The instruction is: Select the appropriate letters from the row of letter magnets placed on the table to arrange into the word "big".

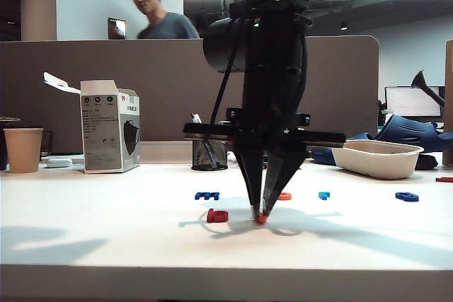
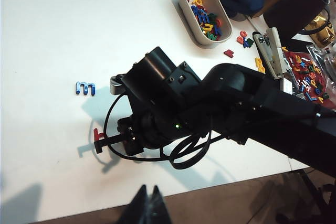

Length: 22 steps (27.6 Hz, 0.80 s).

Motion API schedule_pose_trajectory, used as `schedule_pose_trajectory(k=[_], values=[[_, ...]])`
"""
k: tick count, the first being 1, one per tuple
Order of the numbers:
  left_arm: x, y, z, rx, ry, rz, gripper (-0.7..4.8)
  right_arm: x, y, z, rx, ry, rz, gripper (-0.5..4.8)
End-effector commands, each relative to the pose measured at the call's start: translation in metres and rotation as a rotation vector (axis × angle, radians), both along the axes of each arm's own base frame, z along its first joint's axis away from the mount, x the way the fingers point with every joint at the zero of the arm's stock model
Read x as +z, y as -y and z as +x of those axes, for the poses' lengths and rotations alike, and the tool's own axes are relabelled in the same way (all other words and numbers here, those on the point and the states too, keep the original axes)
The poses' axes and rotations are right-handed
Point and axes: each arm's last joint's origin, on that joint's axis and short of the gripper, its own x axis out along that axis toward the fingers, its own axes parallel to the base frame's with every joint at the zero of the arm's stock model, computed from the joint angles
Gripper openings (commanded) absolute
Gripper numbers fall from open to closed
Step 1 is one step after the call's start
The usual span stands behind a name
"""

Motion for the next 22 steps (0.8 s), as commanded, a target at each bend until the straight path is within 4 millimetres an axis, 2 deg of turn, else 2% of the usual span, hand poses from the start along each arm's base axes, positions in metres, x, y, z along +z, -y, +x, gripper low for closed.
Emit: schedule_pose_trajectory(k=[1,3,5,13,16,20,21,22], values=[[0.002,0.000,0.000,0.004,0.010,-0.015,-0.04,0.004,0.000,0.001,-0.006,0.012,0.006,0.68],[0.002,0.000,0.000,0.004,0.010,-0.016,-0.04,0.004,0.000,0.001,-0.006,0.014,0.008,0.69],[0.002,0.000,0.000,0.004,0.010,-0.016,-0.04,0.004,0.000,0.001,-0.006,0.016,0.010,0.97],[0.002,0.000,0.000,0.004,0.010,-0.016,-0.04,0.016,0.002,-0.001,-0.006,0.035,0.030,1.11],[0.002,0.000,0.000,0.004,0.010,-0.016,-0.04,0.026,0.004,-0.003,-0.007,0.057,0.047,1.17],[0.002,0.000,0.000,0.004,0.010,-0.016,-0.04,0.056,0.021,-0.001,-0.028,0.169,0.056,1.24],[0.002,0.000,0.000,0.004,0.009,-0.015,-0.04,0.064,0.032,0.004,-0.039,0.203,0.041,1.78],[0.002,0.000,0.000,0.004,0.010,-0.015,-0.04,0.068,0.041,0.008,-0.051,0.218,0.033,2.11]])
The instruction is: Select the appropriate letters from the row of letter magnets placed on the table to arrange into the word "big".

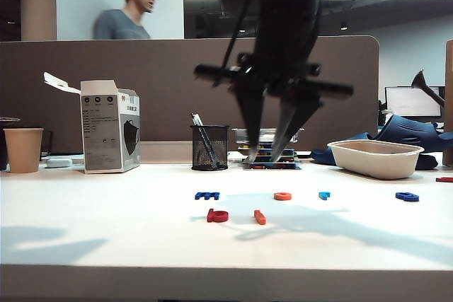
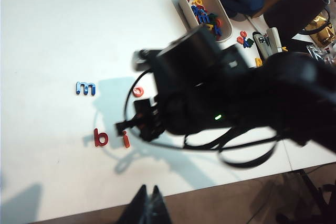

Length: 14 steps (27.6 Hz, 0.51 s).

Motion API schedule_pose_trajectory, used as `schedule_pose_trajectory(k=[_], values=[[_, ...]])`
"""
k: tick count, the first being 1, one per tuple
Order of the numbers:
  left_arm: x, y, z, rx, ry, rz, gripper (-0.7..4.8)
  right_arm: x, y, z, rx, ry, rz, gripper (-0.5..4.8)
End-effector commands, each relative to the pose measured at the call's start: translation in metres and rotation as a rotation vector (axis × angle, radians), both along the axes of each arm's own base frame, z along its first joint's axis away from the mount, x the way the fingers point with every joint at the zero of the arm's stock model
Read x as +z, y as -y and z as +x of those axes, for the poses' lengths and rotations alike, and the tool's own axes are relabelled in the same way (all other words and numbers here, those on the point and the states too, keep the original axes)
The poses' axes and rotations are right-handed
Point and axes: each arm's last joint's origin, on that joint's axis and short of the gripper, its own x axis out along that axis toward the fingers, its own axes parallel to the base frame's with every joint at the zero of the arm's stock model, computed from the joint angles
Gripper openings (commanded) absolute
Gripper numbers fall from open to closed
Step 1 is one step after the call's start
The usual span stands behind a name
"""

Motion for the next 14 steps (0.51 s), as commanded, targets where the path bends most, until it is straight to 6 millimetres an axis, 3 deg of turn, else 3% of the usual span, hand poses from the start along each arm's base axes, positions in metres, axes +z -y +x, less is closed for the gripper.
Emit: schedule_pose_trajectory(k=[1,8,11,14], values=[[0.002,0.000,0.000,0.004,0.010,-0.016,-0.04,0.017,0.035,0.016,-0.049,0.074,-0.038,2.22],[0.002,0.000,0.000,0.005,0.010,-0.016,-0.04,0.019,0.121,0.051,-0.164,0.063,-0.122,2.26],[0.002,0.000,0.000,0.004,0.010,-0.016,-0.04,0.018,0.143,0.056,-0.189,0.055,-0.124,2.67],[0.002,0.000,0.000,0.004,0.010,-0.015,-0.04,0.014,0.153,0.060,-0.187,0.041,-0.113,2.66]])
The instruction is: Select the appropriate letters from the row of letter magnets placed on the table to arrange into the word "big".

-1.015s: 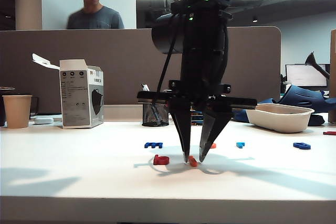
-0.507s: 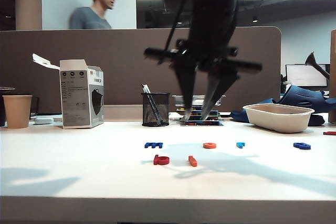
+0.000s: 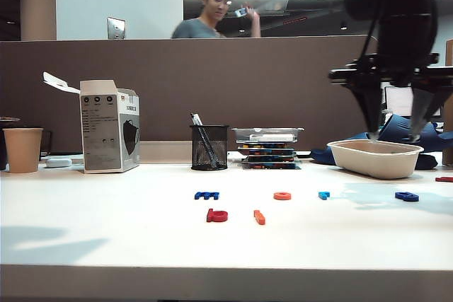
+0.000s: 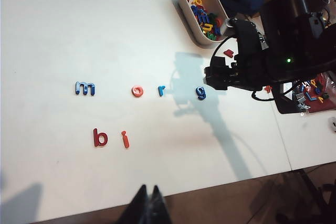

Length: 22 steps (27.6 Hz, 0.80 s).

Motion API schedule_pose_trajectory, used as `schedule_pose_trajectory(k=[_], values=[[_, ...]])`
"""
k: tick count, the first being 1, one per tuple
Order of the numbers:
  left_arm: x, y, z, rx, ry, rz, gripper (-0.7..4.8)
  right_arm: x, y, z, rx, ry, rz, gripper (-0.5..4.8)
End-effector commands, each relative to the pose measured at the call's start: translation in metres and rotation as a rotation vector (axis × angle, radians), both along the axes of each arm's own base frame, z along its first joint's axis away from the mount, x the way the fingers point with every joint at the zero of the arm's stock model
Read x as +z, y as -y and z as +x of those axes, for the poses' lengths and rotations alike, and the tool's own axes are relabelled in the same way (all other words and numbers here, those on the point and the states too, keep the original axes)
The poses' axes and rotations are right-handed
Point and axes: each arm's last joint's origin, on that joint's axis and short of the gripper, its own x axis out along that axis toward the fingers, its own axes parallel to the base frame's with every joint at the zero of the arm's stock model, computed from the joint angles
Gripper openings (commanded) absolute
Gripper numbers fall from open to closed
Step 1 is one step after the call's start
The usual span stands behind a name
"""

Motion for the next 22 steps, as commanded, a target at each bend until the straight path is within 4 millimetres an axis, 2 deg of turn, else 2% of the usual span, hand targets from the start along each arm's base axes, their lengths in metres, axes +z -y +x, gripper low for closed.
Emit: schedule_pose_trajectory(k=[1,4,15,22], values=[[0.002,0.000,0.000,0.004,0.010,-0.016,-0.04,-0.003,0.010,0.004,0.020,-0.014,0.022,2.67],[0.002,0.000,0.000,0.004,0.010,-0.016,-0.04,-0.015,0.018,0.010,0.012,-0.054,0.059,2.67],[0.002,0.000,0.000,0.004,0.010,-0.016,-0.04,-0.055,0.018,0.026,0.028,-0.138,0.041,2.66],[0.002,0.000,0.000,0.004,0.010,-0.015,-0.04,-0.073,0.028,0.033,0.022,-0.178,0.068,2.63]])
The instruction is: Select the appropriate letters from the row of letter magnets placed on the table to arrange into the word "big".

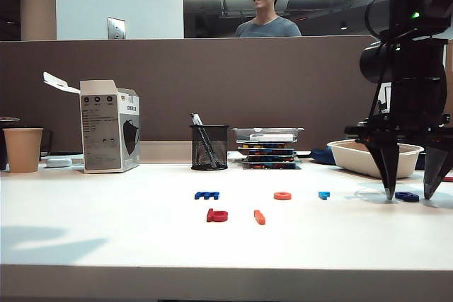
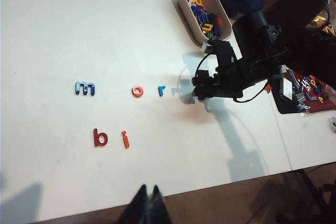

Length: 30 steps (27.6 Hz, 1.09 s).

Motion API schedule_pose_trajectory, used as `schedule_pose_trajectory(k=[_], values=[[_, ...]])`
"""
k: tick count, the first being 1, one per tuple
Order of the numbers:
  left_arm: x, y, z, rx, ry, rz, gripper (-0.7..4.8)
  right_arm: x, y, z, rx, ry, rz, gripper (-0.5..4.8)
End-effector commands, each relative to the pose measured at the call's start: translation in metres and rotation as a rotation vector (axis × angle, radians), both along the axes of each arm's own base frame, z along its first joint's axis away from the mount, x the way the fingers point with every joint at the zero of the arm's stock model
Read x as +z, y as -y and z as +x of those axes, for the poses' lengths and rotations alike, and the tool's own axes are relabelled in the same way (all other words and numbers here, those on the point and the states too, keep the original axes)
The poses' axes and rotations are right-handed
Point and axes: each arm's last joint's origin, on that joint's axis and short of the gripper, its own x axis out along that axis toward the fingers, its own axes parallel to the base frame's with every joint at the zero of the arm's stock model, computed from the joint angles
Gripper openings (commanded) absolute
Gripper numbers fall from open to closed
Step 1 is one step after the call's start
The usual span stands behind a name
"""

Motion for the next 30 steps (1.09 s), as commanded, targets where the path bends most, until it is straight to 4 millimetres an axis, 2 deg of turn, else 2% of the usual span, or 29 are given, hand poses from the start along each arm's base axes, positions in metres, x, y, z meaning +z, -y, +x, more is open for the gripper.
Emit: schedule_pose_trajectory(k=[1,3,7,19,20,22,30], values=[[0.0022,-0.0003,0.0001,0.004,0.010,-0.016,-0.04,-0.0036,0.0017,0.0011,0.008,-0.008,0.030,2.60],[0.0023,-0.0004,0.0000,0.004,0.010,-0.016,-0.04,-0.0038,0.0017,0.0010,0.008,-0.010,0.030,2.58],[0.0023,-0.0004,0.0000,0.004,0.010,-0.016,-0.04,-0.0039,0.0012,0.0006,0.009,-0.014,0.030,1.69],[0.0023,-0.0004,0.0000,0.004,0.010,-0.016,-0.04,-0.0038,0.0012,0.0007,0.009,-0.011,0.024,1.65],[0.0023,-0.0004,0.0000,0.004,0.010,-0.016,-0.04,-0.0038,0.0016,0.0008,0.007,-0.009,0.011,1.31],[0.0023,-0.0004,0.0000,0.004,0.010,-0.016,-0.04,-0.0038,0.0015,0.0010,0.007,-0.007,0.011,1.12],[0.0023,-0.0004,0.0000,0.004,0.010,-0.016,-0.04,-0.0038,0.0015,0.0010,0.007,-0.007,0.011,1.12]])
